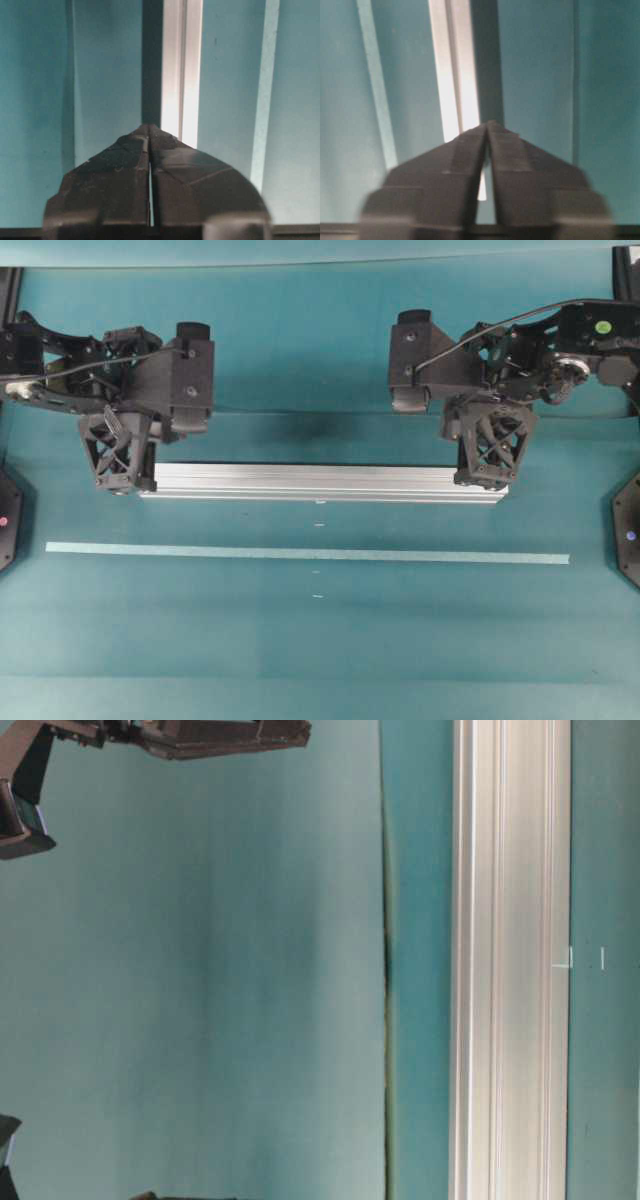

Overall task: Lift the metal rail with both hands and move it towards you.
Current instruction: 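Lower both open grippers down around the rail ends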

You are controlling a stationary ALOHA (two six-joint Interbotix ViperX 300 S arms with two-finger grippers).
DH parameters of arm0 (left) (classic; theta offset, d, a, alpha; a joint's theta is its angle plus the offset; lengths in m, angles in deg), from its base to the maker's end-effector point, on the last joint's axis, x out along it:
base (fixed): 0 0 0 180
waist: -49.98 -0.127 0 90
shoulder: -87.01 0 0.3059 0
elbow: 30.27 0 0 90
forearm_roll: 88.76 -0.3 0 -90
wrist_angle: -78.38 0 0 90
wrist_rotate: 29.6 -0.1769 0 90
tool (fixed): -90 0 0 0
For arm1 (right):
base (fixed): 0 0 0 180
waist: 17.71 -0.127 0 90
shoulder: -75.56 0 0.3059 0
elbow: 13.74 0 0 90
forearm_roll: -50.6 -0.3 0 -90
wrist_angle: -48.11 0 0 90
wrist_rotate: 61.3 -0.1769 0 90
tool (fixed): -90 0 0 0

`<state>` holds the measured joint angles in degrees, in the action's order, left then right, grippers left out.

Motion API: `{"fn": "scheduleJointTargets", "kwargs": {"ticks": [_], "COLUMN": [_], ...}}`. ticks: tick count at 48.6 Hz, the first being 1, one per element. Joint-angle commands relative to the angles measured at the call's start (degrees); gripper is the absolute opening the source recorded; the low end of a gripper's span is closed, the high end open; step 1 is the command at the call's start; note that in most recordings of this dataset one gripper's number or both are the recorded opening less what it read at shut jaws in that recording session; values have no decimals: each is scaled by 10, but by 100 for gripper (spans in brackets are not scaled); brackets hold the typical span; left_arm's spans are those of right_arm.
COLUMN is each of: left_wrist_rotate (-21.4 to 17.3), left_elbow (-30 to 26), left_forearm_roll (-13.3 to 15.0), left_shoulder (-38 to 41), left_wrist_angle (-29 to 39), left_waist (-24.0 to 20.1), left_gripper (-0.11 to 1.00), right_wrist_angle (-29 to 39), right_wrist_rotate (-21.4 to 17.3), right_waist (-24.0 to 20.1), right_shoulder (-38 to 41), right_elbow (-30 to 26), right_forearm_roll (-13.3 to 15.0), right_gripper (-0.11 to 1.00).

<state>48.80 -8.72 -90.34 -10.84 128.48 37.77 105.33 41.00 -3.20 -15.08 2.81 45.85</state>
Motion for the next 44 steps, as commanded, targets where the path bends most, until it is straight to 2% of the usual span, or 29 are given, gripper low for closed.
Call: {"fn": "scheduleJointTargets", "kwargs": {"ticks": [1, 5, 7, 11, 14, 17, 19, 31, 44], "left_wrist_rotate": [0, 0, -1, -5, -15, -21, -22, -13, -10], "left_elbow": [-3, -1, -1, 4, 11, 21, 27, 50, 66], "left_forearm_roll": [-2, -2, -2, -2, -2, -2, -2, -2, -1], "left_shoulder": [-9, -7, -7, -9, -10, -11, -11, -9, 33], "left_wrist_angle": [-4, -5, -9, -23, -34, -44, -48, -81, -120], "left_waist": [-1, -1, -1, 4, 8, 11, 11, 11, 11], "left_gripper": [13, 31, 43, 70, 86, 97, 99, 98, 98], "right_wrist_angle": [-12, -20, -25, -40, -54, -65, -71, -91, -117], "right_wrist_rotate": [2, 4, 7, 15, 21, 21, 19, 21, 22], "right_waist": [-2, -2, -2, -5, -11, -16, -17, -22, -27], "right_shoulder": [2, 3, 4, 4, 2, 2, 3, 6, 25], "right_elbow": [4, 10, 13, 23, 32, 36, 40, 57, 81], "right_forearm_roll": [-1, -1, 1, 4, 13, 15, 15, 15, 8], "right_gripper": [26, 47, 62, 84, 96, 100, 100, 100, 100]}}
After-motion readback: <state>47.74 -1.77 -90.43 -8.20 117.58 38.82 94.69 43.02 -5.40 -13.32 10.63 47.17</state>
